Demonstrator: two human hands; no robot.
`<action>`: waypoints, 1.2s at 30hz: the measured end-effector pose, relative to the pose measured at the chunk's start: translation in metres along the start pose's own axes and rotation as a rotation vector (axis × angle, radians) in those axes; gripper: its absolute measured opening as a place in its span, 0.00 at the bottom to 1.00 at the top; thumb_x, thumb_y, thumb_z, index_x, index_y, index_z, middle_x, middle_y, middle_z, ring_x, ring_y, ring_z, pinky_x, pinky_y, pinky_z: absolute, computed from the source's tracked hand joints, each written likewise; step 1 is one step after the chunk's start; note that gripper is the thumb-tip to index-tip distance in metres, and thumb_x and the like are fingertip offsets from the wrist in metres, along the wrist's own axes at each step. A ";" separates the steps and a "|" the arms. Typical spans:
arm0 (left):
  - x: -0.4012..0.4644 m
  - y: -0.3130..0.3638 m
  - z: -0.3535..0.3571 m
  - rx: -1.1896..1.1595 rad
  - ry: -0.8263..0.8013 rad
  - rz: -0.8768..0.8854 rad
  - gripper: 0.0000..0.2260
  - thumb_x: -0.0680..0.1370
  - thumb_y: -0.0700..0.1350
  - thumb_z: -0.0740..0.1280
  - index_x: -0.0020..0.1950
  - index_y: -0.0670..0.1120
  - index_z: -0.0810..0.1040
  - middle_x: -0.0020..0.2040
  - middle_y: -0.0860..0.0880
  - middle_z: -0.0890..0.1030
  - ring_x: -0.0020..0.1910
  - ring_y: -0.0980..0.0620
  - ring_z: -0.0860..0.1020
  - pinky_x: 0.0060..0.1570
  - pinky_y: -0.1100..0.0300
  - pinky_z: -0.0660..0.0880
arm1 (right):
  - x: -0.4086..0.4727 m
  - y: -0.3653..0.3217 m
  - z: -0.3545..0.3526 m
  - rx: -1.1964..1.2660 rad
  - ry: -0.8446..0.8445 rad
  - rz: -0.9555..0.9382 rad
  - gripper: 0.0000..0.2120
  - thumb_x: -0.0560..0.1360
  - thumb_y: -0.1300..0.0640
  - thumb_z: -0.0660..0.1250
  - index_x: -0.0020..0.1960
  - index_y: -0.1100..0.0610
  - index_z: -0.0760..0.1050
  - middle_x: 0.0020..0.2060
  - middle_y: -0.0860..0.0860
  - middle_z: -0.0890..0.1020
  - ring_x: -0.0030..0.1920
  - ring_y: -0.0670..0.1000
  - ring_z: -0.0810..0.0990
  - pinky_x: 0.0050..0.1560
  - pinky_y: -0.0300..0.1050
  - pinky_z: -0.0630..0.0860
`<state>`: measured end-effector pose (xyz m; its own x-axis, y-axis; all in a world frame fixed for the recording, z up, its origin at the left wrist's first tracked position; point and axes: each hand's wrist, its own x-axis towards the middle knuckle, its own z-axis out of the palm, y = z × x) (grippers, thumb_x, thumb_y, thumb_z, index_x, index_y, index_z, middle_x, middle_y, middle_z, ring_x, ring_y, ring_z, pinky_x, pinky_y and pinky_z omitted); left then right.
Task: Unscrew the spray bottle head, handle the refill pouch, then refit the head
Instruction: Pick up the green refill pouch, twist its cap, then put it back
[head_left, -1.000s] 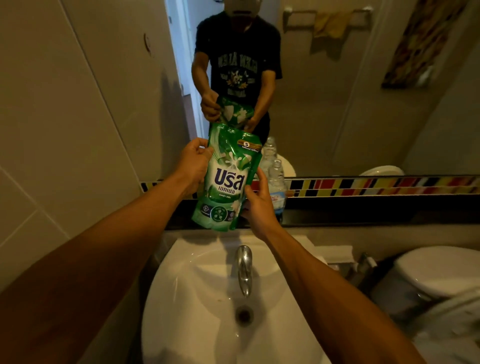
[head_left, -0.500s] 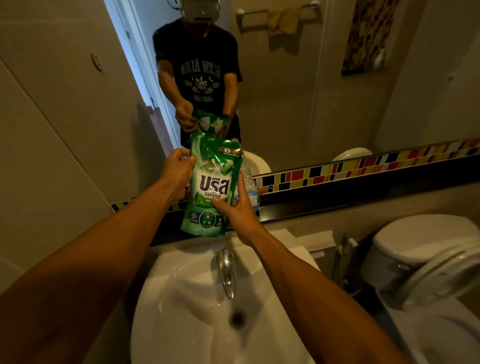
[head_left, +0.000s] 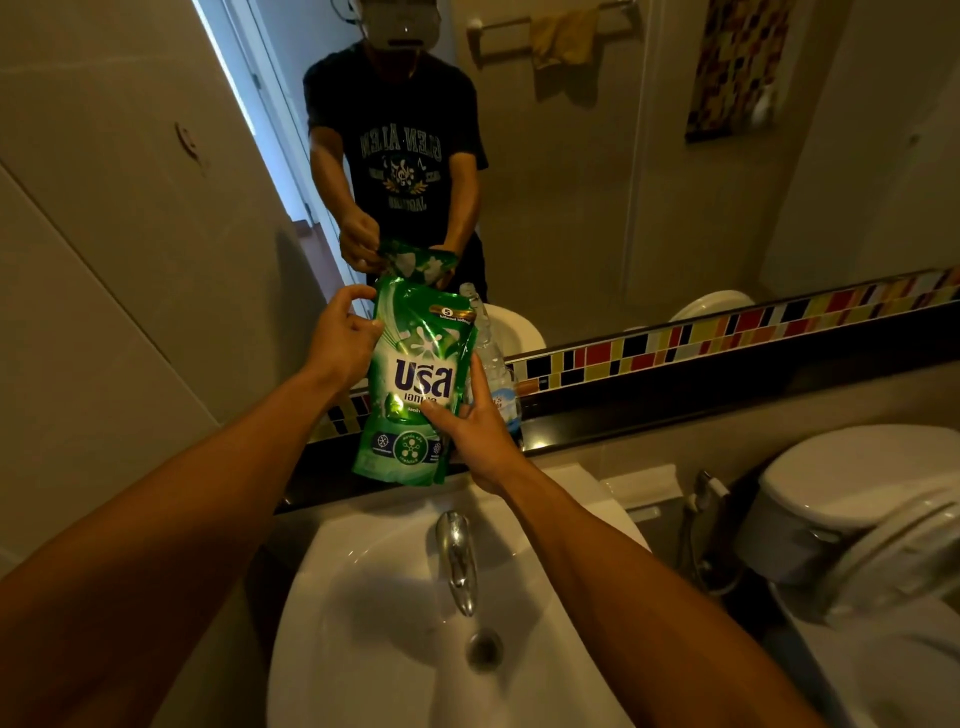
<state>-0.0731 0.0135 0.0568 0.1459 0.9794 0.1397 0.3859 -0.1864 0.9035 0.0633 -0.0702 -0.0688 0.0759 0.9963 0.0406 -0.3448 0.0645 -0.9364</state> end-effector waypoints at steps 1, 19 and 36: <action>0.001 0.000 0.000 0.006 -0.004 0.001 0.14 0.82 0.36 0.63 0.63 0.53 0.70 0.52 0.35 0.81 0.47 0.39 0.83 0.48 0.43 0.82 | 0.000 -0.001 0.000 0.005 0.001 0.003 0.48 0.77 0.61 0.75 0.84 0.37 0.52 0.72 0.54 0.79 0.70 0.58 0.81 0.66 0.67 0.79; 0.025 0.021 0.005 0.186 -0.033 0.001 0.17 0.82 0.37 0.63 0.71 0.46 0.70 0.37 0.48 0.79 0.32 0.55 0.80 0.29 0.64 0.75 | 0.008 -0.011 0.011 0.173 0.020 0.117 0.41 0.82 0.62 0.70 0.83 0.35 0.53 0.70 0.52 0.80 0.64 0.55 0.82 0.40 0.54 0.86; 0.030 0.026 0.006 0.220 -0.058 0.007 0.18 0.81 0.36 0.64 0.71 0.44 0.71 0.38 0.48 0.77 0.33 0.53 0.78 0.34 0.60 0.75 | 0.013 -0.005 0.014 0.221 0.036 0.092 0.40 0.81 0.62 0.71 0.82 0.35 0.55 0.70 0.49 0.80 0.63 0.55 0.83 0.52 0.69 0.84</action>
<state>-0.0532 0.0379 0.0824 0.1989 0.9731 0.1161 0.5732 -0.2116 0.7916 0.0526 -0.0566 -0.0585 0.0669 0.9961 -0.0573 -0.5482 -0.0113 -0.8362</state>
